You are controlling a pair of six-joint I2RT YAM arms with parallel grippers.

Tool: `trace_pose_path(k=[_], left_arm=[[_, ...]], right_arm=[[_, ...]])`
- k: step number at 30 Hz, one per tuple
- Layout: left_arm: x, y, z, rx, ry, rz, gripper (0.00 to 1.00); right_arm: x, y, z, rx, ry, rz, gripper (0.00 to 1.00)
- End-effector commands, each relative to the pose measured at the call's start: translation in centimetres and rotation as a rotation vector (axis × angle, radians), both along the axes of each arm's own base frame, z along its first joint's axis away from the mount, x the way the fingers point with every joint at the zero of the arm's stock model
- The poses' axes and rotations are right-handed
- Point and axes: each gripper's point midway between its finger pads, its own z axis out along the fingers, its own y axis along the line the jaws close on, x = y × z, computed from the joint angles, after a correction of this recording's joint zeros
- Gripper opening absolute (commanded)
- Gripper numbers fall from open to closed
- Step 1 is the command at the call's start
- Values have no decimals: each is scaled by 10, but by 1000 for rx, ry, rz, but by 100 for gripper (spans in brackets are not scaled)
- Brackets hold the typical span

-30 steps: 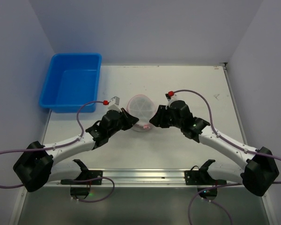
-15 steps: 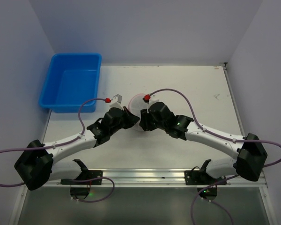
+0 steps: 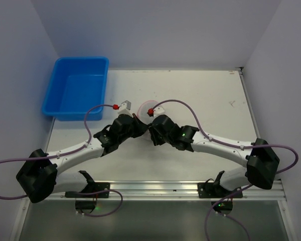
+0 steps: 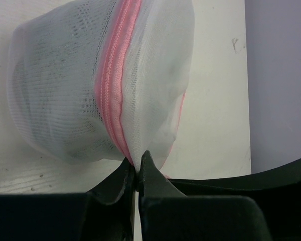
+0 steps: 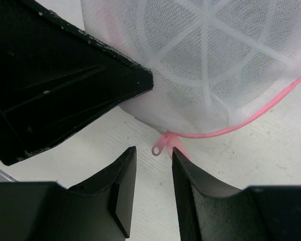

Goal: Unzip the laundry bag and remove the bra

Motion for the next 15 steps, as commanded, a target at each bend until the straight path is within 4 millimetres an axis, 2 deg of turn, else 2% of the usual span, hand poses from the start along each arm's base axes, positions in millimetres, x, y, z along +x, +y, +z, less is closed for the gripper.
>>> trace_pose_path(k=[1,11,15], left_arm=[[11,-5,21,-5,-63,9,0],[9,-4,18,5,-59,1,0],[8,-1,15,20,-50,7,0]], right_arm=[[12,4,16,-2,-60,-26,36],[19,2,17,-18,-81,-66,17],[18,1,16,-21,-83,-67,4]])
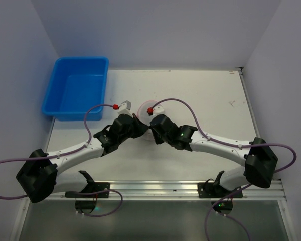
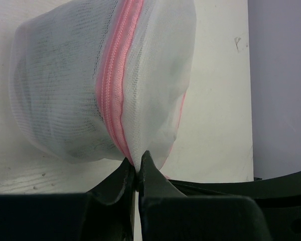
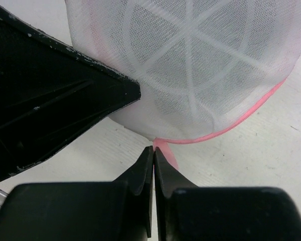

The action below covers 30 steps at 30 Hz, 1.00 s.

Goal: Unzip the laundry bag and remove the bra

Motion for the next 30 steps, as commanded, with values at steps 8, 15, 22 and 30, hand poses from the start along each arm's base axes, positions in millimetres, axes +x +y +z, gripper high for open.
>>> trace_pose_path(k=[8,15,22,30], left_arm=[[3,12,13,35,-49,39,0],[-6,22,11,53,-52,10,0],[-25,25,-3,70,-79,-184,0],[2,18,11,83,-125,-334,0]], right_arm=[[7,-22,5,-29,-66,-77,0],[12,-60,-13,-11,-13,-180,0],[22,-77,-5,145,17,-152,0],[9,-47,14,306,43,-31,0]])
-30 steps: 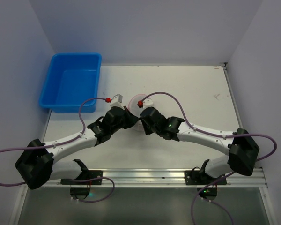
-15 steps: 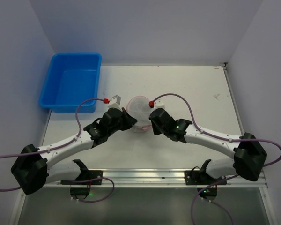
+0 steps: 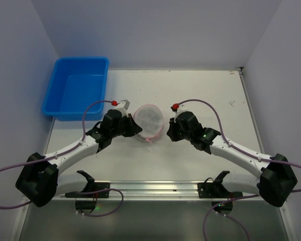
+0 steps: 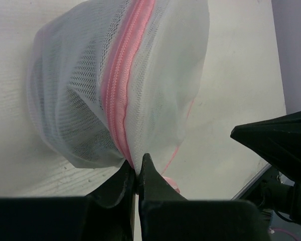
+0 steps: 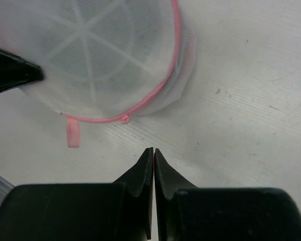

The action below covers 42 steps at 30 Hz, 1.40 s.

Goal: Unzip the laundry bag and remove the bra

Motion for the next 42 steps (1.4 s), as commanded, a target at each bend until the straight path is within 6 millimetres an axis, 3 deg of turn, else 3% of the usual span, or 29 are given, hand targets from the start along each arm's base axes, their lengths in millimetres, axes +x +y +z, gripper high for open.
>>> trace_pose_path(k=[1,2,5,8,17,28,42], left_arm=[[11,-21,37,-49,-103,-129,0],[10,-23,39,-67,-96,-135,0],[7,-24,37,-84,-71,-132,0],[3,-24,32,-98,-47,-123,0],[3,-22,41,-110,-51,-110,0],[-3,-21,42,-110,-45,-124,0],[-4,-21,43,-109,-40,-134,0]], right_arm=[[-3,21,25,137,-49,72,6],[-6,28,28,165,-47,103,22],[-6,36,26,193,-55,134,43],[-12,49,21,252,-47,191,49],[-11,55,-5,251,-39,233,52],[1,47,-25,173,-65,247,46],[-4,54,-23,181,-90,330,38]])
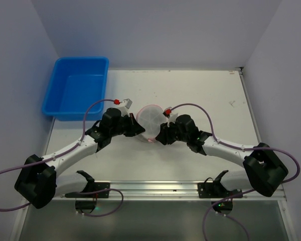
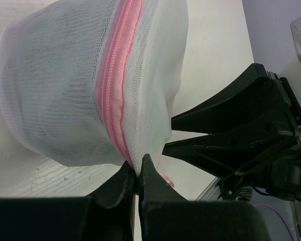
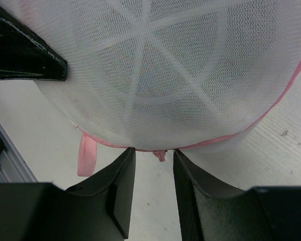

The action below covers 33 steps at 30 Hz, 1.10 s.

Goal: Unzip the laundry bag and remove the bra

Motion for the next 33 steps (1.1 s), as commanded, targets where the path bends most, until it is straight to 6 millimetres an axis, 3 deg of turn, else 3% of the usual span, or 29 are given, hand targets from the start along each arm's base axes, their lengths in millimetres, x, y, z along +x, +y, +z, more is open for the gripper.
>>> trace_pose_path(k=[1,10,25,28,32,33], left_arm=[[3,-4,21,-41,-37,-18,0],[6,-1,25,-28,-51,-15,0],[-2,0,22,-31,-14,-37,0],[-3,-1,22,-31,-14,-38,0],[-2,1,22,-21,-13,-33,0],[-2,2,20,-14,-10,-30,0]], right_arm=[[1,5,5,22,-44,44,38],[-7,-1,2,-6,-38,69,39],[9,13,8,14,-81,74,36],[10,14,7,9,-77,81,30],[10,9,9,1,-87,61,10],[13,5,9,-13,-94,38,0]])
